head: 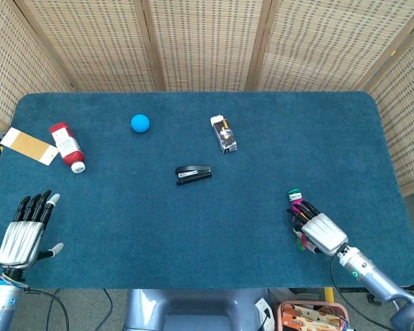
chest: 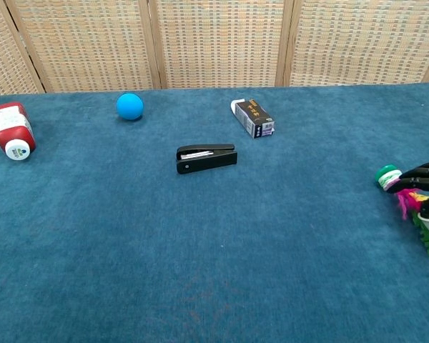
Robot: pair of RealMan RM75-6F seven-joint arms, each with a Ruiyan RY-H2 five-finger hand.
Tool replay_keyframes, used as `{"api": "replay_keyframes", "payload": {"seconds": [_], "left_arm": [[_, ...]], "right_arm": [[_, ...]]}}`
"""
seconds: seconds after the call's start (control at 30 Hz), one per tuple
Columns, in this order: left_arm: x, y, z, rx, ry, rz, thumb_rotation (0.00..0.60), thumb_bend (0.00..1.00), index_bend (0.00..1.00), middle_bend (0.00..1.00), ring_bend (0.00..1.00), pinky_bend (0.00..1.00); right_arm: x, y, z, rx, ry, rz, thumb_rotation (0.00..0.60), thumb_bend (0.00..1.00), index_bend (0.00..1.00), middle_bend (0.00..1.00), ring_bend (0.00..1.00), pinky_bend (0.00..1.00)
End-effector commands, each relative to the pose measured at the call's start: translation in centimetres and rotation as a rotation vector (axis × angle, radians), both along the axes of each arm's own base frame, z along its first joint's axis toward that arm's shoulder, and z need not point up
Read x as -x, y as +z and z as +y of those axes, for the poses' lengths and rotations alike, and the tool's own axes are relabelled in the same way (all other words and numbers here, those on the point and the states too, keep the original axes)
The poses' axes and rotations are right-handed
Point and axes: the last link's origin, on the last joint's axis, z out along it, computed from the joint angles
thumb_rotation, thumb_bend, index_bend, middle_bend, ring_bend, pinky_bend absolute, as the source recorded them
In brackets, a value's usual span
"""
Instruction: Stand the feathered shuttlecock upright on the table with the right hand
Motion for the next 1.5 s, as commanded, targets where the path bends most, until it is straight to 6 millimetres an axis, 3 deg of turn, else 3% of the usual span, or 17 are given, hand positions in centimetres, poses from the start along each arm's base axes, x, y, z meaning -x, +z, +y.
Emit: {"api": "replay_keyframes", "payload": {"seconds": [0.03, 0.73, 1.5], "left_arm": [[0.0, 0.0, 0.0, -0.001, 0.000, -0.001, 0.600, 0.04, 0.00, 0.00, 0.00, 0.00], [0.0, 0.0, 0.0, 0.003, -0.002, -0.004, 0.600, 0.04, 0.00, 0.00, 0.00, 0.00], [-0.1, 0.1, 0.0, 0.002, -0.007, -0.009, 0.600, 0.04, 0.00, 0.00, 0.00, 0.00]], "right_arm": [[-0.1, 0.0, 0.0, 0.000, 0.001, 0.000, 0.600, 0.30, 0.55, 0.10, 0.00, 0.00], [-0.4, 0.0, -0.1, 0.006, -0.003, 0.020, 0.600, 0.39, 0.59, 0.12, 0.00, 0.00], [-1.7, 1.1, -0.6, 0.049, 0.028, 0.026, 0.600, 0.39, 0.61, 0.15, 0.00, 0.00]]}}
